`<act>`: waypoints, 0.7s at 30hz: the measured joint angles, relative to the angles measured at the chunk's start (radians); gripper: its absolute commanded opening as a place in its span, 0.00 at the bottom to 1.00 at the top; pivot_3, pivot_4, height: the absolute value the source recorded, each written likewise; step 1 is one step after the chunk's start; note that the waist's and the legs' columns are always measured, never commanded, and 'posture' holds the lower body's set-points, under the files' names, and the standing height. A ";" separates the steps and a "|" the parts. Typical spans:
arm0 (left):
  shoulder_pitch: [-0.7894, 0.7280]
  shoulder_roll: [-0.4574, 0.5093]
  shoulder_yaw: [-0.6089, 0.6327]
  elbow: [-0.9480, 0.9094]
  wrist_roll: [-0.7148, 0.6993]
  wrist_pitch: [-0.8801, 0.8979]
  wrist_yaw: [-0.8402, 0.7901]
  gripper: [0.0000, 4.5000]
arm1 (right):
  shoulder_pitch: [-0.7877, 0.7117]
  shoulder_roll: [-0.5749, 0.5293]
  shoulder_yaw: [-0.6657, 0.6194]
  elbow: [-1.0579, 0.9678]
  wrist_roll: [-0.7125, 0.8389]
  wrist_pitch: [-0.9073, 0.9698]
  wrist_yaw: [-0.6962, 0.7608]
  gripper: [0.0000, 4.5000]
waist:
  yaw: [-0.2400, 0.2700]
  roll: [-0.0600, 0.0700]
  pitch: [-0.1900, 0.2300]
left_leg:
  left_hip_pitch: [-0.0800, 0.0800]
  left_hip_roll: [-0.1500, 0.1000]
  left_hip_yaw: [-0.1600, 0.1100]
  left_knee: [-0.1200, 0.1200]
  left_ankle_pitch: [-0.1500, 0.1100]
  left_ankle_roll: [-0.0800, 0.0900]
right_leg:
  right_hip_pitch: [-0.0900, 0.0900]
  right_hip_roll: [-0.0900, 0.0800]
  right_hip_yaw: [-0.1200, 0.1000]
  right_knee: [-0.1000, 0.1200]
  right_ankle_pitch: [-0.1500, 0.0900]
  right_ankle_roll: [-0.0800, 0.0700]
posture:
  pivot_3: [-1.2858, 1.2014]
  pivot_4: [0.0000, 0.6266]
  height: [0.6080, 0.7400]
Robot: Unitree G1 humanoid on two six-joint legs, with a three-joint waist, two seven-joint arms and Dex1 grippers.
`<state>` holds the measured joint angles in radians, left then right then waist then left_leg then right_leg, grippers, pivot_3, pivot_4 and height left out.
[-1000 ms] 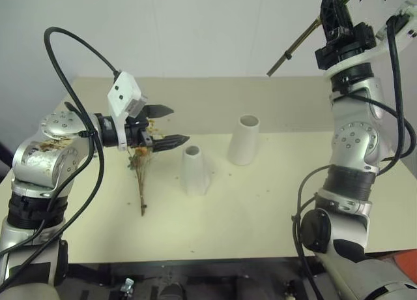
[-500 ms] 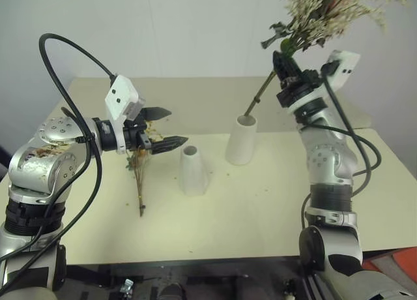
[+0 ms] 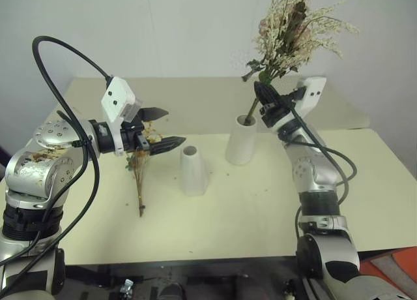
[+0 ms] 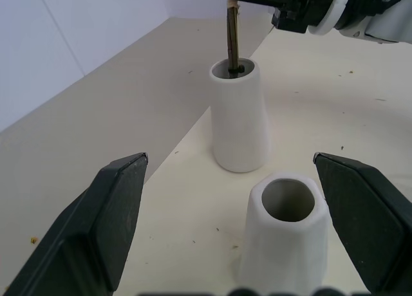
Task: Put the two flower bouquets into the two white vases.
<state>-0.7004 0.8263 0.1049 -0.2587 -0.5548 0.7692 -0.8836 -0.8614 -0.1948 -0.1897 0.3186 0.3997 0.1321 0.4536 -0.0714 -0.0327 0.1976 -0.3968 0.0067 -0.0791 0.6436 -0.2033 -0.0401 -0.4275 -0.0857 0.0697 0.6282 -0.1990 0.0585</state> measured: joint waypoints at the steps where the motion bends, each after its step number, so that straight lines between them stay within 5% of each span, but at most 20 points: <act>1: 0.000 0.000 0.000 0.000 0.000 0.000 0.000 1.00 | 0.003 0.000 0.007 0.001 -0.005 0.000 0.001 0.05 | 0.000 0.000 0.000 | 0.000 0.000 0.000 0.000 0.000 0.000 | 0.000 0.000 0.000 0.000 0.000 0.000 | 0.52 0.24 1.00; 2: 0.000 0.000 0.000 0.000 0.000 0.000 0.000 1.00 | 0.006 0.001 0.013 0.001 -0.006 0.000 0.003 0.05 | 0.000 0.000 0.000 | 0.000 0.000 0.000 0.000 0.000 0.000 | 0.000 0.000 0.000 0.000 0.000 0.000 | 0.52 0.24 1.00; 14: 0.013 0.000 0.001 0.000 0.001 -0.004 0.000 1.00 | 0.060 -0.008 0.063 -0.050 -0.024 0.013 0.044 0.99 | 0.001 0.000 0.000 | 0.000 0.000 0.000 0.000 0.000 0.000 | 0.000 0.000 0.000 0.000 0.000 0.000 | 0.52 0.24 1.00; 21: 0.036 0.000 0.010 0.000 0.002 -0.004 0.010 1.00 | 0.099 -0.033 0.072 -0.129 -0.032 0.053 0.036 0.99 | 0.001 0.000 0.000 | 0.000 0.000 0.000 0.000 0.000 0.000 | 0.000 0.000 0.000 0.000 0.000 0.000 | 0.52 0.24 1.00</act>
<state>-0.6647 0.8265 0.1149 -0.2591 -0.5532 0.7656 -0.8732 -0.7623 -0.2278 -0.1173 0.1901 0.3674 0.1855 0.4898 -0.0699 -0.0327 0.1976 -0.3969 0.0067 -0.0792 0.6437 -0.2033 -0.0401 -0.4275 -0.0858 0.0696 0.6280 -0.1991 0.0586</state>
